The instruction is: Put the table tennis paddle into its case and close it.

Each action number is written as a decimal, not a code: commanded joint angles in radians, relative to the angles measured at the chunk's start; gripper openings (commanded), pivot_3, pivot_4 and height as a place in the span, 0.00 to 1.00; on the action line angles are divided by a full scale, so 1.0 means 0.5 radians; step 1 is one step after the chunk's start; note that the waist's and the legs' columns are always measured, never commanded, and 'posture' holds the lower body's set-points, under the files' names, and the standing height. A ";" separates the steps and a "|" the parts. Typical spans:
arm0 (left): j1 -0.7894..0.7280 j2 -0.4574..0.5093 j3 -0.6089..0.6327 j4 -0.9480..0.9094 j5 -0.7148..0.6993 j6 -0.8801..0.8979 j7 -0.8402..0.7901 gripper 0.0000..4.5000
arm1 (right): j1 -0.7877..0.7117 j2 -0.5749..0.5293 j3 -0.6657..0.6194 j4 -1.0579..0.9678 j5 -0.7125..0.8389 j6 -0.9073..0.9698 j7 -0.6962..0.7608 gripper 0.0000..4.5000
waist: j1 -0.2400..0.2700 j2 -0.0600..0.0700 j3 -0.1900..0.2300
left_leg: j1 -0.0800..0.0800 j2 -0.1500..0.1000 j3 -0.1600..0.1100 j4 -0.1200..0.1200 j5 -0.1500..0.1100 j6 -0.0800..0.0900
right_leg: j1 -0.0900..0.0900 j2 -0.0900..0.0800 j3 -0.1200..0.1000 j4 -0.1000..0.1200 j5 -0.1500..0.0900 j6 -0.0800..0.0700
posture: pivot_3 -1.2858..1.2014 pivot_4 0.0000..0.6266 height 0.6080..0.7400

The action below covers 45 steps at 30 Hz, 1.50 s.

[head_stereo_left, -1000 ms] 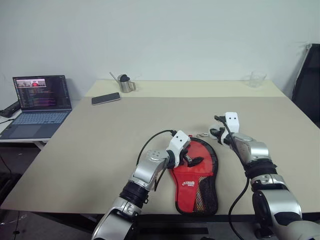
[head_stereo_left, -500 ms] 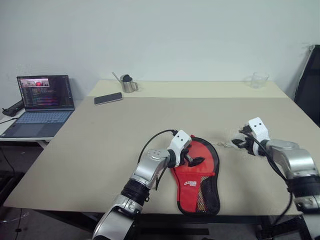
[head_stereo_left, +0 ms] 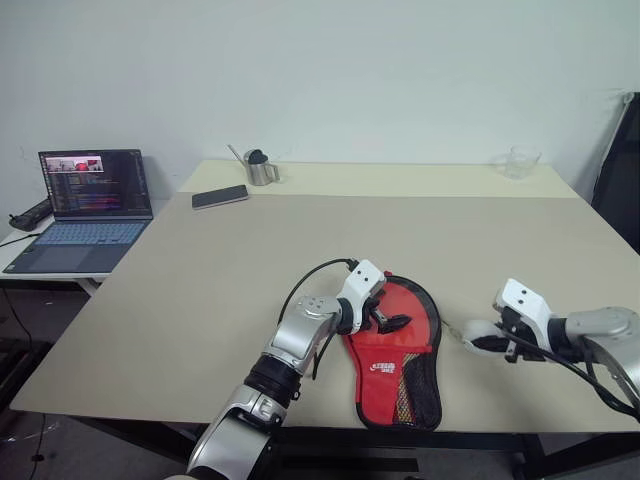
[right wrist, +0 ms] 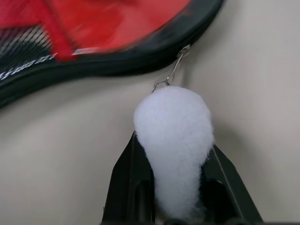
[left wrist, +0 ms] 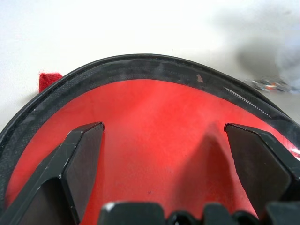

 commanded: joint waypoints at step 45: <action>-0.048 -0.069 -0.102 0.284 0.083 -0.045 -0.089 1.00 | 0.775 -0.239 -0.231 -0.617 0.310 -0.041 0.161 0.63 | 0.060 -0.001 -0.003 | -0.003 0.000 -0.015 0.000 -0.003 -0.004 | 0.015 -0.002 -0.017 -0.025 -0.003 0.007 | 0.52 0.24 1.00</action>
